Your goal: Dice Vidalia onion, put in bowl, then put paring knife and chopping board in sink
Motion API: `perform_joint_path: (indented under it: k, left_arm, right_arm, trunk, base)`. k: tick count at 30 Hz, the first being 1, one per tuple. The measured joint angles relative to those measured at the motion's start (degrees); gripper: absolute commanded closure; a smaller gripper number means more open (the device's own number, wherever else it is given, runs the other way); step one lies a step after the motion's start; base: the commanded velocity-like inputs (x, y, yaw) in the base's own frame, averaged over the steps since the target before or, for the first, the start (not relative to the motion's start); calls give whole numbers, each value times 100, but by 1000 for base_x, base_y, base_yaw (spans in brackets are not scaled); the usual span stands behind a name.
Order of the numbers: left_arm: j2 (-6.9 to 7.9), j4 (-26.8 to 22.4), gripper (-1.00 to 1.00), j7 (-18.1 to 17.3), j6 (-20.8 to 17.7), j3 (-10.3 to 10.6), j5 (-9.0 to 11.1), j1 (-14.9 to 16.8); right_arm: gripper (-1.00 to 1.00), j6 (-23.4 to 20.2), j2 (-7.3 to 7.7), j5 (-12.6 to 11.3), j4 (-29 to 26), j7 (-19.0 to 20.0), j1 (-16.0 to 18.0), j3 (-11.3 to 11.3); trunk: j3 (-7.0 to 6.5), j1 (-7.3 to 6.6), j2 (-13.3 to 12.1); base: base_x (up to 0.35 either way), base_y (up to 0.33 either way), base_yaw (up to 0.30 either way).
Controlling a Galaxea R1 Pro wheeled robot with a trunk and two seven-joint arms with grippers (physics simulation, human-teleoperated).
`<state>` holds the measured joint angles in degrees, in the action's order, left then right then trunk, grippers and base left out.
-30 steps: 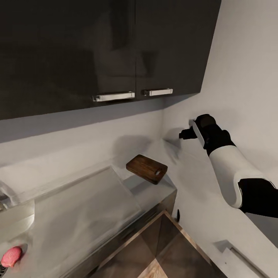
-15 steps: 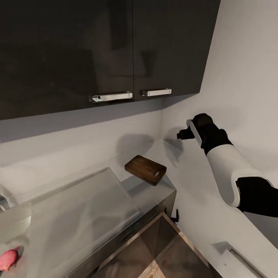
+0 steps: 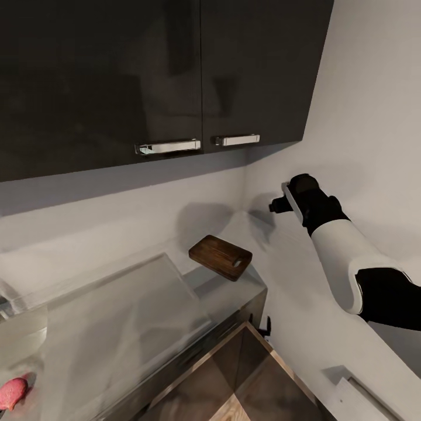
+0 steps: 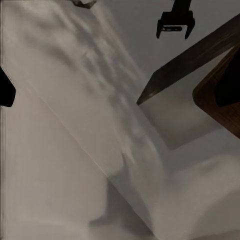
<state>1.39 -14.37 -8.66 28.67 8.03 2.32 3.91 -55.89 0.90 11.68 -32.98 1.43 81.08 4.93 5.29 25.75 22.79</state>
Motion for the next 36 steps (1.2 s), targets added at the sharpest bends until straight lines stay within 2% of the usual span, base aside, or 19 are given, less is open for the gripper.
perform_joint_path:
  k: [25,36]
  left_arm:
    - [-19,5,-100,-9,-1,10,-2,0]
    - [-19,1,-100,-9,-1,13,-6,0]
  right_arm:
    - [-100,0,-2,0,77,11,-2,7]
    - [-100,35,-1,-20,583,45,-2,-1]
  trunk:
    - [0,0,0]
    - [0,0,0]
  base:
    - [0,0,0]
    - [0,0,0]
